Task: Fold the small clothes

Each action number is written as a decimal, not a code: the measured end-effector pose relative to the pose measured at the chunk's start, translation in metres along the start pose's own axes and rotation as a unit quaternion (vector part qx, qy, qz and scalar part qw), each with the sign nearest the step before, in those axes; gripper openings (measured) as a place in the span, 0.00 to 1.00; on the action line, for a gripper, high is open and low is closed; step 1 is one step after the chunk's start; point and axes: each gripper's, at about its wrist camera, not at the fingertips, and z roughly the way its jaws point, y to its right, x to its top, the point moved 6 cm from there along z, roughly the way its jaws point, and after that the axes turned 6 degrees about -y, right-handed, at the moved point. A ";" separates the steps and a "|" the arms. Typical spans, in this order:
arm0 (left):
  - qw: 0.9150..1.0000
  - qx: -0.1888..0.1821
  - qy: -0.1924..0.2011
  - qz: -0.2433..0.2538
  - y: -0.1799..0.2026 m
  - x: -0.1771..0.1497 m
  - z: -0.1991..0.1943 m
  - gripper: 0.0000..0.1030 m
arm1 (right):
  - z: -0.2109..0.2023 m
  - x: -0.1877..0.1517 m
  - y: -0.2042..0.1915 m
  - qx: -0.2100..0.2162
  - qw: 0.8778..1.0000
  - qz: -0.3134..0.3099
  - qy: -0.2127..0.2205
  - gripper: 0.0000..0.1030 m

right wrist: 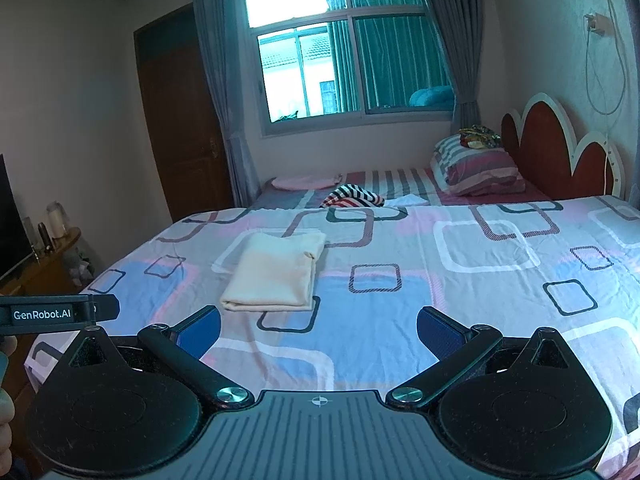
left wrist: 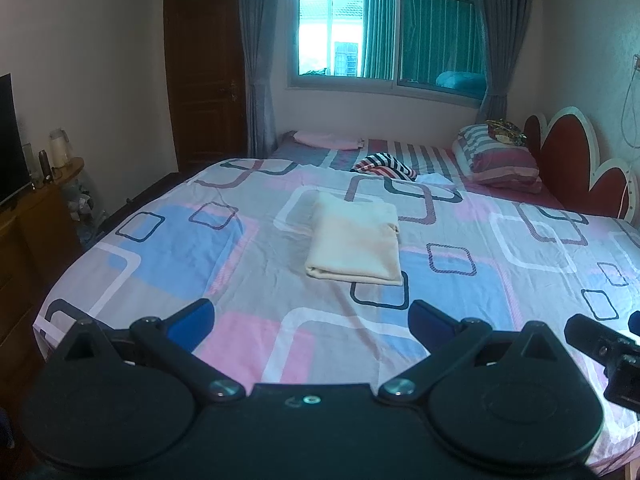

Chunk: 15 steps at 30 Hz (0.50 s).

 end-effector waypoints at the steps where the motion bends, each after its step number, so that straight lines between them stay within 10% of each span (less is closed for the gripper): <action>1: 1.000 0.000 -0.001 0.000 -0.001 0.000 0.001 0.99 | 0.000 -0.001 0.000 0.000 1.000 0.000 -0.001 1.00; 15: 1.000 0.000 -0.007 -0.001 -0.007 0.002 0.011 0.99 | 0.014 -0.002 0.000 -0.001 1.000 -0.002 -0.010 1.00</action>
